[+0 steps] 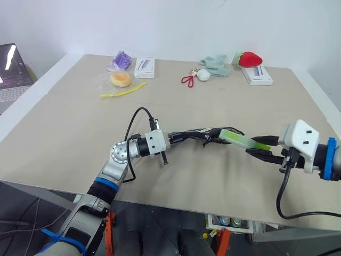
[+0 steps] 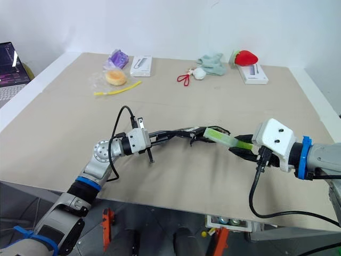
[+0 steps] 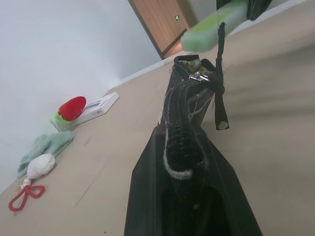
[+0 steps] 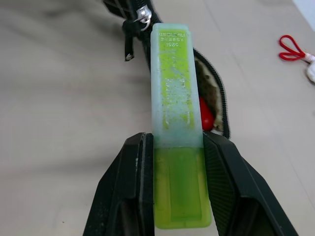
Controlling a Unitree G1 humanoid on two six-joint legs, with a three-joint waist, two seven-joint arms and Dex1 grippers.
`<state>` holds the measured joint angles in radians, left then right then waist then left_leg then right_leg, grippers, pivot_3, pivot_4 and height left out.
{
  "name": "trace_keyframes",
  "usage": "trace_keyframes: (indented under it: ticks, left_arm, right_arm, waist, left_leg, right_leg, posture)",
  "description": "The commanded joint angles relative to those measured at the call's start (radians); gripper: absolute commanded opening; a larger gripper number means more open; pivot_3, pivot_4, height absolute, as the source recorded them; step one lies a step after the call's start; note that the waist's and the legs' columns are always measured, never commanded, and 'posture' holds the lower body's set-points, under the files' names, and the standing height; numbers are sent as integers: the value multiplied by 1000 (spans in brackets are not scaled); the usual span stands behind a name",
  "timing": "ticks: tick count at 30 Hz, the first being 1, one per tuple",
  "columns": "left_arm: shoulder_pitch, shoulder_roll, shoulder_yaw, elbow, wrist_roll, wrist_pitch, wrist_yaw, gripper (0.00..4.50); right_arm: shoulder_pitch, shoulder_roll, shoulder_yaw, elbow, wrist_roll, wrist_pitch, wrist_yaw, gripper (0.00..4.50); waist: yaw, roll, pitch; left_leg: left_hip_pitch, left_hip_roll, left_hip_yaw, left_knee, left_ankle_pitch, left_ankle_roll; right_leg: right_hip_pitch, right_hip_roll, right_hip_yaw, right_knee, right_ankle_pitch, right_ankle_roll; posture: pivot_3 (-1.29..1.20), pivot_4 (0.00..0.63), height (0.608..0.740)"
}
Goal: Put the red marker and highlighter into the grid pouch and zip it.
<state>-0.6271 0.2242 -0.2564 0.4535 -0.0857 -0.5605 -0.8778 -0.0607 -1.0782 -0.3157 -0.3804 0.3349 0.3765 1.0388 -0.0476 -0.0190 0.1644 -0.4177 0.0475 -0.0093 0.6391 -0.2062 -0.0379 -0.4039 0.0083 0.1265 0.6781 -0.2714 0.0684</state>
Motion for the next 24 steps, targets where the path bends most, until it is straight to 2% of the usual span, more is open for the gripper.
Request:
trace_keyframes:
  ticks: [1,15,19,24]
  left_arm:
    - [-7,4,12,-33,-2,-10,7,0]
    - [4,-7,-6,-54,3,-6,-1,0]
    - [6,-11,-7,-59,5,-4,3,0]
    - [14,-9,-1,-64,7,2,12,0]
  right_arm:
    - [-68,-20,80,68,-94,-100,-7,1047]
    - [-444,102,454,196,-353,-372,23,1047]
    - [-485,148,504,216,-400,-416,24,1047]
    - [-478,162,459,211,-376,-369,25,1047]
  waist:
    - [-1,0,0]
    - [0,1,0]
    - [0,1,0]
    - [1,1,0]
  left_leg:
    - [0,0,0,0,0,0]
    - [-1,0,0,-2,0,0]
    - [-1,1,0,-2,0,0]
    - [-2,0,0,-2,0,0]
  right_leg:
    - [0,0,0,0,0,0]
    - [-2,1,0,0,-1,-1]
    - [-2,0,0,0,0,-1]
    - [-2,0,0,0,3,-6]
  posture:
    - [0,150,728]
    - [0,150,728]
    - [0,150,728]
    - [0,150,728]
